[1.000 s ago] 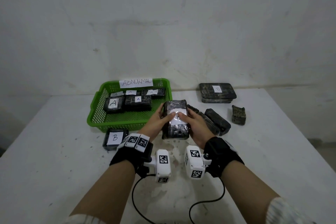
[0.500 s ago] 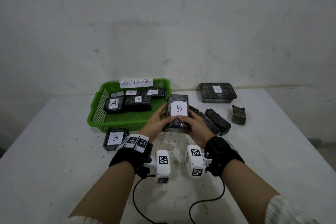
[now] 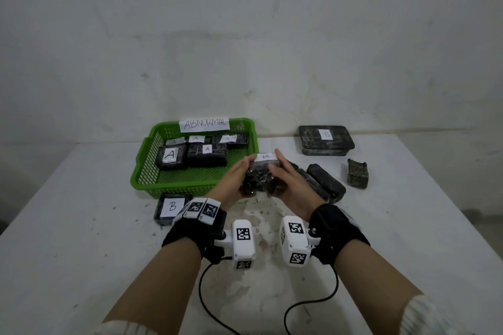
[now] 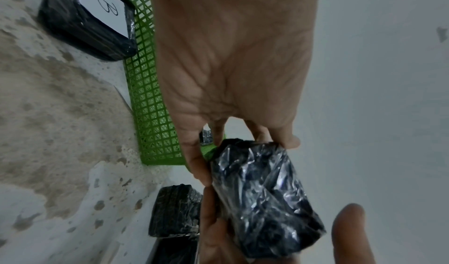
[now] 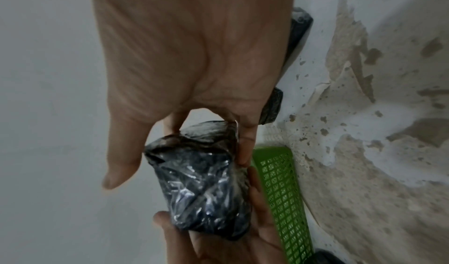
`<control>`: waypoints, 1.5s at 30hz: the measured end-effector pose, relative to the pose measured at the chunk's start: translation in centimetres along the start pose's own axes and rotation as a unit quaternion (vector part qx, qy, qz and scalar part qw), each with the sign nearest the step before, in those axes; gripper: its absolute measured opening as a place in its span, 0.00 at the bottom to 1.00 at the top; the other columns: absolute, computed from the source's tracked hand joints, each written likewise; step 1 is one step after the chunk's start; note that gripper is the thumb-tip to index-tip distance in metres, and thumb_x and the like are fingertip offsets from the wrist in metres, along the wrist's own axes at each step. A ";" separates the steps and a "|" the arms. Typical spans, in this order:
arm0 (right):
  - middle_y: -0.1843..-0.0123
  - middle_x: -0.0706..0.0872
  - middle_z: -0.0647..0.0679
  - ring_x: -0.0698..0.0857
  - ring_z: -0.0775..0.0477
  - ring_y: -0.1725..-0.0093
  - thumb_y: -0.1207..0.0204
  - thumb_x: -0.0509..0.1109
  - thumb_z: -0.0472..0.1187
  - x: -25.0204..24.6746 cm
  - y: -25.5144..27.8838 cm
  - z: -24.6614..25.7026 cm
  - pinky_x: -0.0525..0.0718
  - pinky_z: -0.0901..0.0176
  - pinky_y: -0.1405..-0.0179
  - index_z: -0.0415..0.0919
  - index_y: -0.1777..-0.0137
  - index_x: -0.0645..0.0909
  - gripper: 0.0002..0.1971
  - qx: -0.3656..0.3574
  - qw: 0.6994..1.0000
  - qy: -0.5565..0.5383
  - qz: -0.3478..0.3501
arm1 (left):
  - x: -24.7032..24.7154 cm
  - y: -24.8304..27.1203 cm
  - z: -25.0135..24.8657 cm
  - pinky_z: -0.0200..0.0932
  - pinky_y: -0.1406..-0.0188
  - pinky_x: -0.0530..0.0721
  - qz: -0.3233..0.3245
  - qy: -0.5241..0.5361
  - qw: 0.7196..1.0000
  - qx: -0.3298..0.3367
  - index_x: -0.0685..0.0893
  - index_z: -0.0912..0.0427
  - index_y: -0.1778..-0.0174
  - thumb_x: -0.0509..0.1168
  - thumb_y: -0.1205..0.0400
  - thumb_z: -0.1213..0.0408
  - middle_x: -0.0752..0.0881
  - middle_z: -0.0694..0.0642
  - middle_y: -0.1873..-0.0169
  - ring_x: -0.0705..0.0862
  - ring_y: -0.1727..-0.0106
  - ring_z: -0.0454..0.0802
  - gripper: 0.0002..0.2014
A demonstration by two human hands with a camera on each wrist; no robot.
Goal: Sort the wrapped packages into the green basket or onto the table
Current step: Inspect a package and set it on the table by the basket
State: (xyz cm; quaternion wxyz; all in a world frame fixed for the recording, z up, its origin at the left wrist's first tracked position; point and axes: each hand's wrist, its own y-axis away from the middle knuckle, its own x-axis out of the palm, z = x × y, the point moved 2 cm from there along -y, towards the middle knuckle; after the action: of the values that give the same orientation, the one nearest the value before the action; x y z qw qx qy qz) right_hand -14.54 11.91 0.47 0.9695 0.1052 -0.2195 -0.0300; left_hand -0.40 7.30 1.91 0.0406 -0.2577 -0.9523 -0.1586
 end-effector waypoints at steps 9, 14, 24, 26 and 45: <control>0.35 0.83 0.39 0.87 0.46 0.49 0.20 0.69 0.39 -0.9 -0.3 -0.1 0.86 0.59 0.66 0.46 0.26 0.74 0.22 -0.038 0.995 0.023 -0.089 | 0.4 -0.2 0.1 0.47 0.53 0.83 0.018 -0.012 0.999 -0.033 0.72 0.48 0.27 0.61 0.17 0.59 0.75 0.62 0.32 0.80 0.41 0.62 0.21; 0.39 0.86 0.39 0.87 0.43 0.50 0.20 0.67 0.33 -1.2 -0.5 -0.4 0.88 0.56 0.60 0.40 0.21 0.68 0.27 -0.004 0.998 0.037 -0.044 | 0.1 -0.3 0.5 0.48 0.53 0.82 0.007 0.010 1.000 -0.029 0.71 0.50 0.26 0.60 0.16 0.63 0.78 0.63 0.35 0.82 0.46 0.58 0.21; 0.35 0.84 0.36 0.88 0.44 0.48 0.24 0.69 0.26 -0.8 -0.7 -0.8 0.87 0.53 0.47 0.41 0.19 0.64 0.34 -0.012 0.998 0.058 -0.035 | 0.2 -0.3 0.3 0.48 0.54 0.82 -0.004 0.008 1.000 -0.011 0.73 0.50 0.29 0.60 0.16 0.62 0.79 0.60 0.38 0.82 0.48 0.55 0.18; 0.34 0.82 0.34 0.87 0.44 0.48 0.25 0.69 0.24 -0.8 -0.7 -0.8 0.87 0.51 0.44 0.40 0.19 0.64 0.35 -0.023 0.996 0.066 -0.050 | 0.2 -0.2 0.3 0.49 0.53 0.82 -0.001 0.007 1.000 -0.009 0.72 0.50 0.29 0.59 0.16 0.62 0.79 0.60 0.37 0.82 0.47 0.55 0.18; 0.43 0.85 0.41 0.85 0.47 0.59 0.21 0.70 0.45 -0.9 -1.3 0.2 0.84 0.57 0.65 0.42 0.28 0.71 0.23 -0.022 0.990 0.064 -0.122 | 0.5 -0.4 -0.1 0.43 0.58 0.86 -0.005 -0.094 0.995 0.010 0.64 0.48 0.22 0.48 0.13 0.50 0.74 0.61 0.32 0.84 0.48 0.58 0.22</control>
State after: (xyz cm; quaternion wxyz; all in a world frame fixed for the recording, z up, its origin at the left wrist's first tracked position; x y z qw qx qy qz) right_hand -15.45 10.70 -0.07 0.9725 0.1116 -0.1422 -0.1466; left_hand -1.07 7.19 1.94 -0.0478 -0.2659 -0.9547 -0.1244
